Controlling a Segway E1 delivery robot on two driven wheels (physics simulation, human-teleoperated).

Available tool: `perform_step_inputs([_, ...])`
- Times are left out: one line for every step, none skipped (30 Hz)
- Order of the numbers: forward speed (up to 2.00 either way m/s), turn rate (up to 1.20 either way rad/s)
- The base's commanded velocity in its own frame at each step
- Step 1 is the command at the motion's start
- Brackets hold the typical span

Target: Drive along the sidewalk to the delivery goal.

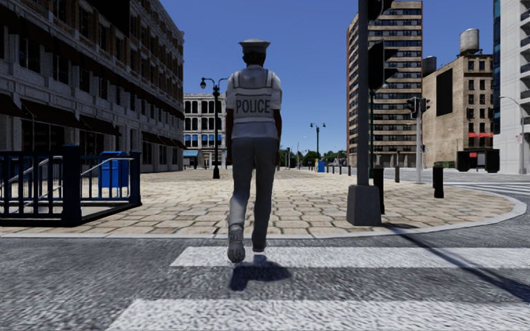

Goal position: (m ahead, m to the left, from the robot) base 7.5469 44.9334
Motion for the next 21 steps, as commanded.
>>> perform_step_inputs([1.23,0.0])
perform_step_inputs([1.23,0.0])
perform_step_inputs([1.23,0.0])
perform_step_inputs([1.23,0.0])
perform_step_inputs([1.23,0.0])
perform_step_inputs([1.23,0.0])
perform_step_inputs([1.23,0.0])
perform_step_inputs([1.23,0.0])
perform_step_inputs([1.23,0.0])
perform_step_inputs([1.23,0.0])
perform_step_inputs([1.23,0.0])
perform_step_inputs([1.22,0.0])
perform_step_inputs([1.18,0.0])
perform_step_inputs([1.18,0.0])
perform_step_inputs([1.16,0.0])
perform_step_inputs([1.15,0.0])
perform_step_inputs([1.15,0.0])
perform_step_inputs([1.15,0.0])
perform_step_inputs([1.15,0.0])
perform_step_inputs([1.15,0.0])
perform_step_inputs([1.15,0.0])
